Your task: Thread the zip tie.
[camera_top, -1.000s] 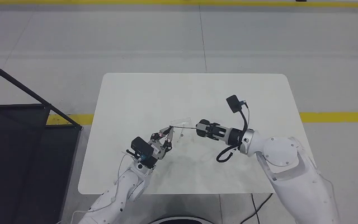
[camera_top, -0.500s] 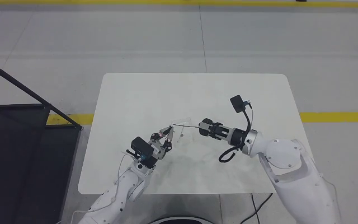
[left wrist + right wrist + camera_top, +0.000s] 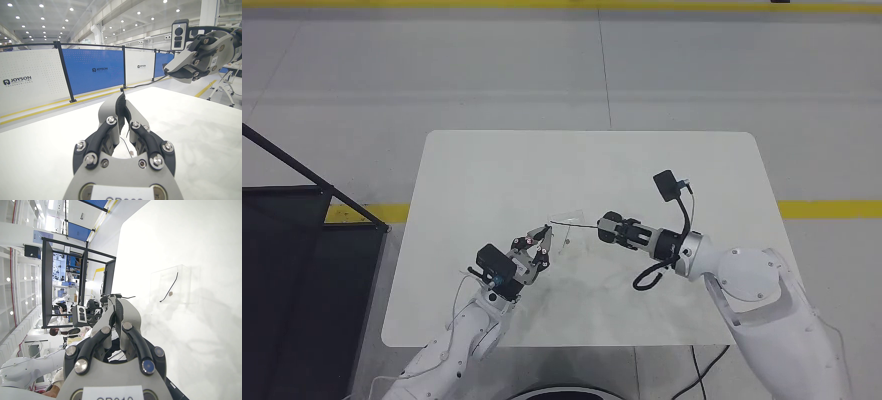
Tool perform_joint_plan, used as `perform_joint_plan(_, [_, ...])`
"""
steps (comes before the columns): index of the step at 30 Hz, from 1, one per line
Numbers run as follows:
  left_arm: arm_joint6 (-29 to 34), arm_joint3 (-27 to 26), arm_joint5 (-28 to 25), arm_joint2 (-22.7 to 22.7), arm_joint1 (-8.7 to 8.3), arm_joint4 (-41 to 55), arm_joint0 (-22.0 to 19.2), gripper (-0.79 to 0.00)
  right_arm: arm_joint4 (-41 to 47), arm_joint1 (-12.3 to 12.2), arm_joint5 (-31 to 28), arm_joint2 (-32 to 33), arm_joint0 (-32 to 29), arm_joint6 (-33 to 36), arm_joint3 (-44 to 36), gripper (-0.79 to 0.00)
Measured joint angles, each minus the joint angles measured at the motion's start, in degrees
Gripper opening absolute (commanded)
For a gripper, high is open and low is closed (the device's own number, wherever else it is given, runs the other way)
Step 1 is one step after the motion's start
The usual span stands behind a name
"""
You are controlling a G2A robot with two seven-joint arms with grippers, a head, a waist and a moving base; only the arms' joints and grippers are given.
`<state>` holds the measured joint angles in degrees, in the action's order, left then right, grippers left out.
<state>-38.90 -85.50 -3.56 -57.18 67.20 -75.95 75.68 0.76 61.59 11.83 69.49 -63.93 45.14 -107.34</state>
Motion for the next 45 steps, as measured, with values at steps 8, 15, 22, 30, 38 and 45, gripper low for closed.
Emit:
perform_joint_plan(8, [1.9,1.1,-0.3,0.2,0.91,1.3,-1.5,-0.785,-0.3,-0.4,-1.2,1.3,-1.9,1.4,-1.2,-0.785])
perform_joint_plan(15, [2.0,1.7,0.8,1.0,1.49,-0.2,-2.0,-0.785,0.9,-0.4,0.5,1.5,-1.5,1.4,-0.9,-0.785])
perform_joint_plan(22, [2.0,1.7,0.7,1.0,1.48,-0.2,-2.0,-0.785,1.0,-0.2,3.2,1.1,-0.9,-0.8,-0.9,-0.785])
perform_joint_plan(30, [2.0,1.7,0.7,1.0,1.48,-0.2,-2.0,-0.785,-0.2,-0.1,4.8,-0.1,-0.2,-0.9,-1.0,-0.785])
perform_joint_plan(38, [2.0,1.7,0.7,1.0,1.48,-0.2,-2.0,-0.785,0.0,0.1,5.9,-0.8,0.4,-1.4,-0.7,-0.785])
perform_joint_plan(45, [2.0,1.7,0.7,1.0,1.48,-0.2,-2.0,-0.785,0.4,0.1,5.4,-0.6,0.2,-1.4,-0.7,-0.785])
